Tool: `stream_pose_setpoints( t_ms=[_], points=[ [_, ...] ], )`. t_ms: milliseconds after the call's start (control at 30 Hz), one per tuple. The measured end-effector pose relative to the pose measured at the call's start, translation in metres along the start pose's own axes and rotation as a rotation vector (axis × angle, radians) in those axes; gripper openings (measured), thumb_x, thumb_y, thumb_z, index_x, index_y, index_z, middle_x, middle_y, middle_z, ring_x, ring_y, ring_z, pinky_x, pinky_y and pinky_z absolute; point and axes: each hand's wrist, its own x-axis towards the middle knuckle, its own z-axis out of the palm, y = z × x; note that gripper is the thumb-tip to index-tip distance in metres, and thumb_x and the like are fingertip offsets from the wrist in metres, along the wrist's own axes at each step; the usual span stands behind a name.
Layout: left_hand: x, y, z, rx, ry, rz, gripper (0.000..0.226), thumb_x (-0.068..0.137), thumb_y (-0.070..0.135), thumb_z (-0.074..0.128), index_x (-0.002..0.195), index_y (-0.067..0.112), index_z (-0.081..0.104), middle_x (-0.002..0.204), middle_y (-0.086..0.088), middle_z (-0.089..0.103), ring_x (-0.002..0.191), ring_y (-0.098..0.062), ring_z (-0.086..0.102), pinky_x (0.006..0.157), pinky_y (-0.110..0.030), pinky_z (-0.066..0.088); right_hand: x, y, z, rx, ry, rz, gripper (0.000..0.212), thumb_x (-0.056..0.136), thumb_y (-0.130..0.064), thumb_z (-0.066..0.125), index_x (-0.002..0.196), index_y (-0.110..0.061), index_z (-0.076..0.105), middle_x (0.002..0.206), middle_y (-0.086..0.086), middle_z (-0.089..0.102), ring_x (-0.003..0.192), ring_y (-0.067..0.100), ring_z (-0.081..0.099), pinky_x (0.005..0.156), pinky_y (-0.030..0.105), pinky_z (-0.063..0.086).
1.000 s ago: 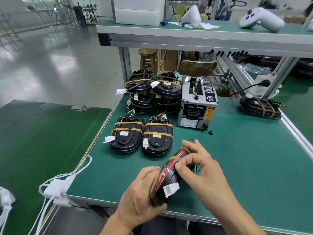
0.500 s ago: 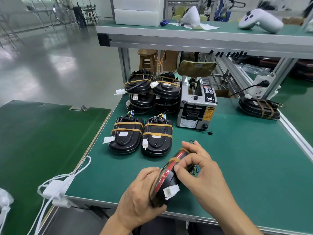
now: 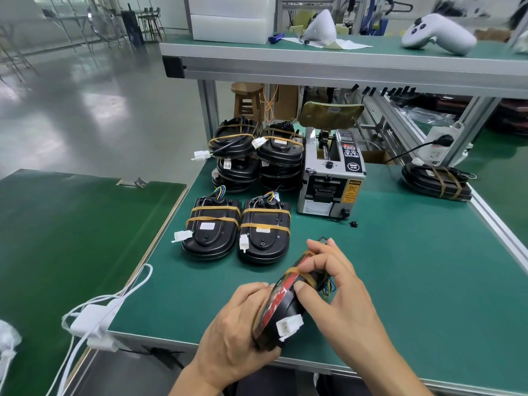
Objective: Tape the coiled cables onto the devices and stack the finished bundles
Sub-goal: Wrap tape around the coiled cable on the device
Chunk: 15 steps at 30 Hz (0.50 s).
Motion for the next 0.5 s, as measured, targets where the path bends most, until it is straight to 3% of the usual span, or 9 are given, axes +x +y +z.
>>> stream_pose_setpoints(
  t_ms=[133,300,500],
  points=[
    [0.001,0.001,0.000,-0.009,0.010,-0.004,0.069,0.078,0.018,0.087,0.140,0.000,0.061,0.142,0.004,0.062,0.131,-0.024,0.063,0.103,-0.030,0.056,0.002,0.001,0.002,0.050,0.002,0.011,0.024,0.088,-0.021,0.076,0.098,-0.041,0.067,0.135,-0.043,0.050,0.145,-0.022,0.015,0.105,0.007,0.020],
    [0.003,0.005,-0.002,-0.014,0.022,-0.017,0.069,0.078,0.018,0.087,0.139,0.003,0.060,0.139,0.002,0.062,0.128,-0.024,0.065,0.100,-0.031,0.057,0.007,0.003,0.005,0.023,0.012,0.002,0.024,0.088,-0.023,0.077,0.099,-0.042,0.067,0.132,-0.043,0.050,0.145,-0.020,0.017,0.106,0.008,0.021],
    [0.007,0.011,-0.007,-0.011,0.008,-0.012,0.070,0.075,0.016,0.087,0.138,0.004,0.058,0.135,0.000,0.063,0.128,-0.024,0.065,0.100,-0.031,0.058,0.013,0.003,0.006,0.049,0.097,0.021,0.017,0.089,-0.024,0.073,0.091,-0.040,0.070,0.122,-0.037,0.059,0.141,-0.016,0.029,0.116,0.027,0.028]
  ],
)
